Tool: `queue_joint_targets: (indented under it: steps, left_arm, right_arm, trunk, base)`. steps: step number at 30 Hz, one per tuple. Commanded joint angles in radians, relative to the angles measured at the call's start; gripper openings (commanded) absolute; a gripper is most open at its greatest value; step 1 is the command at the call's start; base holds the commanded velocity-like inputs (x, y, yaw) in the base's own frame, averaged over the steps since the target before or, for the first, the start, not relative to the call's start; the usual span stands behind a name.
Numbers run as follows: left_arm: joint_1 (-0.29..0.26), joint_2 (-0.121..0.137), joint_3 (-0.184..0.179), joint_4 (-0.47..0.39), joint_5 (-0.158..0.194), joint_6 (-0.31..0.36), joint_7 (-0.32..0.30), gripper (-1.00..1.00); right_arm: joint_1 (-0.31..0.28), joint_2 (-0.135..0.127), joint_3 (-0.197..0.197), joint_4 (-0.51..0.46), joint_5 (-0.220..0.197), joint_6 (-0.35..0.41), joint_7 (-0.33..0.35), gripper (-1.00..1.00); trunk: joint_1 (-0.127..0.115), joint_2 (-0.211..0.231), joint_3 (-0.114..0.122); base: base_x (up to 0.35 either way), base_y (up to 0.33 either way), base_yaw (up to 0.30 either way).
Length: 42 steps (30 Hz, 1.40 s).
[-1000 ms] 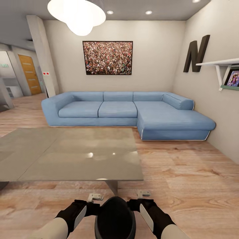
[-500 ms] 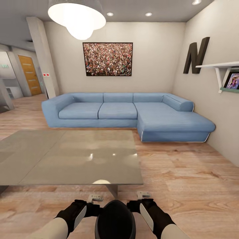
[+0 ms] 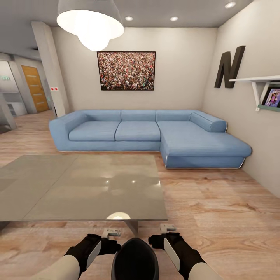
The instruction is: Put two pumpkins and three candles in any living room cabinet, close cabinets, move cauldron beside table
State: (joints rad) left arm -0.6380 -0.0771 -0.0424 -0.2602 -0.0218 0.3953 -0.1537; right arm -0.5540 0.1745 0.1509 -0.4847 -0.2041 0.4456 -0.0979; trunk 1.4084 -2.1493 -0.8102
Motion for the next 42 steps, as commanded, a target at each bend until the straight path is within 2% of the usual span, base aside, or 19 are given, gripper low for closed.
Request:
queue_joint_targets:
  steps: [1, 17, 31, 42]
  left_arm:
    - [0.0, 0.0, -0.004, -0.002, -0.002, 0.005, -0.003, 1.0]
    - [0.0, 0.0, -0.004, -0.011, 0.005, 0.005, -0.004, 1.0]
    - [0.0, 0.0, -0.004, -0.013, 0.008, 0.004, -0.004, 1.0]
    - [0.0, 0.0, -0.004, -0.015, 0.008, 0.004, -0.004, 1.0]
  right_arm:
    - [0.0, 0.0, 0.004, -0.002, -0.011, 0.004, -0.01, 1.0]
    - [0.0, 0.0, 0.004, -0.002, -0.011, 0.004, -0.01, 1.0]
    - [0.0, 0.0, 0.004, -0.002, -0.011, 0.004, -0.01, 1.0]
    - [-0.001, 0.0, 0.004, 0.0, -0.011, 0.004, -0.01, 1.0]
  trunk:
    - [0.0, 0.0, -0.001]
    - [0.0, 0.0, -0.001]
    - [0.0, 0.0, -0.001]
    - [0.0, 0.0, 0.005]
  base:
    - [0.0, 0.0, 0.0]
    - [-0.061, 0.0, 0.0]
    - [-0.116, 0.074, 0.001]
    - [-0.069, 0.063, 0.202]
